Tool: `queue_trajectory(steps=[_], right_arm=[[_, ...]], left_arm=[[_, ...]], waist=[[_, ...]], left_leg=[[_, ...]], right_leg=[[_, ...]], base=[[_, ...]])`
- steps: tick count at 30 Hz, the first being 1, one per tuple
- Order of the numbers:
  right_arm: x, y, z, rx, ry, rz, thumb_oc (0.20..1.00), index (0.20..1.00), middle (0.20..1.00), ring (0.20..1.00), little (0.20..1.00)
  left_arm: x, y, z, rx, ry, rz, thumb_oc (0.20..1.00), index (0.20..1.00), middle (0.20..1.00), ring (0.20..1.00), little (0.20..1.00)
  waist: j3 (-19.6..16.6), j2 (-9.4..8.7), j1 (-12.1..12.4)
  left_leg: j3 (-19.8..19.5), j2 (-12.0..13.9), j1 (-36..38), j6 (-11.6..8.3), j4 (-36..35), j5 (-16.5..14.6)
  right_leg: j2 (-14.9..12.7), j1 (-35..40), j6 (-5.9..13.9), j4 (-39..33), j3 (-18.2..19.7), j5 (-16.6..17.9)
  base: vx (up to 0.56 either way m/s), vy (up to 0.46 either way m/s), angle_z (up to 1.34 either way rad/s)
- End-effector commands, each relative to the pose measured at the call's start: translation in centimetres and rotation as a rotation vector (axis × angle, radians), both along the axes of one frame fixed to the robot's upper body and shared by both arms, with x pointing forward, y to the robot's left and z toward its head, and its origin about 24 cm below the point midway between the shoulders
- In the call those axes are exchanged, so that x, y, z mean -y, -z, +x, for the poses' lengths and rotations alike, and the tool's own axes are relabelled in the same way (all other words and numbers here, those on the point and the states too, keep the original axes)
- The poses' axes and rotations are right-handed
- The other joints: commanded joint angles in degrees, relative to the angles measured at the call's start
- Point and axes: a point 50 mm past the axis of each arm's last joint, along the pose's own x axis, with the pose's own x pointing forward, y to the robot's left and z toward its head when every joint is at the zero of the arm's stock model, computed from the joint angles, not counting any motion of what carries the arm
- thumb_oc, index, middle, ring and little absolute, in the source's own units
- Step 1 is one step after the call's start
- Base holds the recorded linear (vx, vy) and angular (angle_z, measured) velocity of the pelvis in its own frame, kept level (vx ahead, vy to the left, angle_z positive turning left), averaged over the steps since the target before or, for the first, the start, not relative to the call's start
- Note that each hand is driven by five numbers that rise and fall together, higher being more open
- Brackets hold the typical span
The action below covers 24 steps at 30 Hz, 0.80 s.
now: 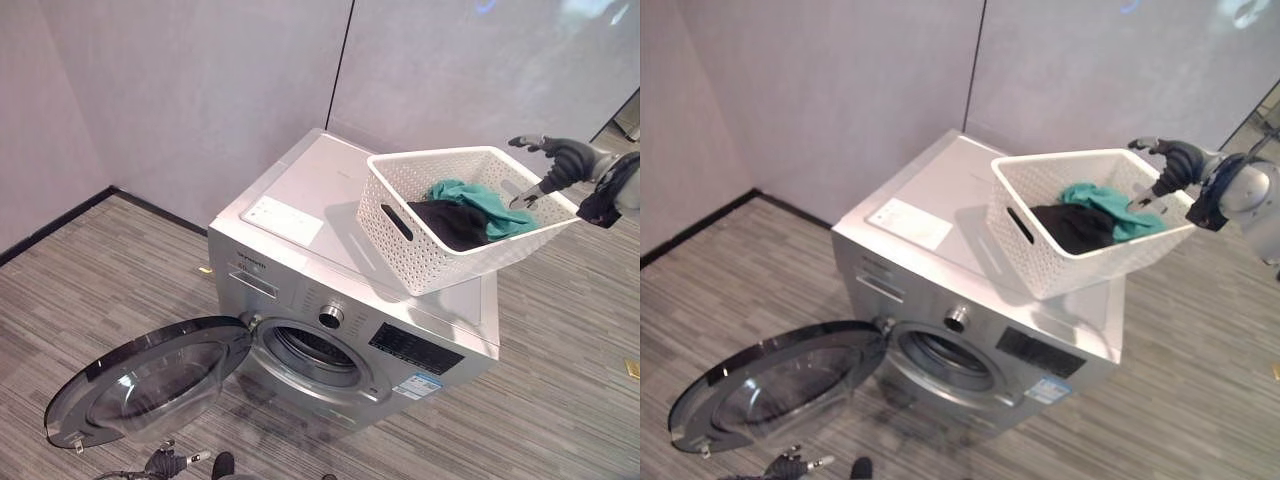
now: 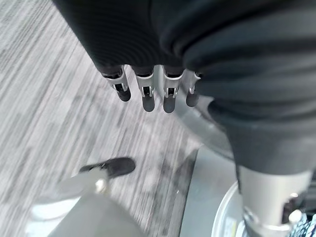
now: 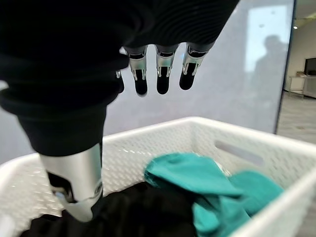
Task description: Grab the laundry basket,head to the washer,open it,put in the laundry and shut it.
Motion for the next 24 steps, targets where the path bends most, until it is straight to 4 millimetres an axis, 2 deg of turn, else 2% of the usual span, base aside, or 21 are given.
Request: queue_trajectory(steps=[1,7,13,18,24], right_arm=[[0.7,-4.2,-0.1,0.125,0.051,-0.057,1.0,1.0,1.0,1.0,1.0],[0.7,-4.0,0.8,0.127,0.096,-0.056,1.0,1.0,1.0,1.0,1.0],[0.5,-2.9,1.6,0.071,0.121,-0.116,1.0,1.0,1.0,1.0,1.0],[0.6,-2.1,1.7,0.002,0.133,-0.206,1.0,1.0,1.0,1.0,1.0],[1.7,-0.1,1.0,-0.132,0.148,-0.319,1.0,1.0,1.0,1.0,1.0]], left_arm=[[-1.2,-1.1,2.1,0.083,-0.009,0.021,1.0,1.0,1.0,1.0,1.0],[-1.3,-1.0,2.0,0.083,-0.037,0.023,1.0,1.0,1.0,1.0,1.0],[-1.1,-1.3,3.1,0.11,-0.032,0.017,1.0,1.0,1.0,1.0,1.0],[-1.2,-1.5,3.6,0.124,-0.035,0.012,1.0,1.0,1.0,1.0,1.0],[-1.1,-1.7,4.0,0.146,-0.038,-0.006,1.0,1.0,1.0,1.0,1.0]], waist=[[0.3,-1.78,2.9],[2.0,-2.01,3.6],[3.5,-2.32,4.6],[4.1,-2.82,4.9],[4.9,-3.62,5.6]], left_leg=[[-1.6,2.9,2.5,1.05,0.7,-6.4],[-3.1,3.3,-0.6,0.83,0.4,-5.3],[-5.3,3.1,-3.4,0.78,0.4,-4.5],[-6.3,3.2,-4.4,0.78,0.5,-4.4],[-7.4,3.3,-5.1,0.8,0.8,-4.5]], right_leg=[[-3.4,-5.9,1.45,3.5,-2.5,-0.9],[-3.0,-7.7,1.3,2.8,-3.9,-0.4],[-3.0,-8.8,1.17,3.2,-5.6,-0.7],[-2.9,-9.1,1.15,3.3,-6.4,-0.9],[-2.8,-9.2,1.06,3.9,-7.4,-1.5]], base=[[-0.03,-0.031,0.19],[-0.03,-0.035,0.14],[-0.01,-0.022,0.17],[0.01,-0.025,0.17],[0.02,-0.023,0.11]])
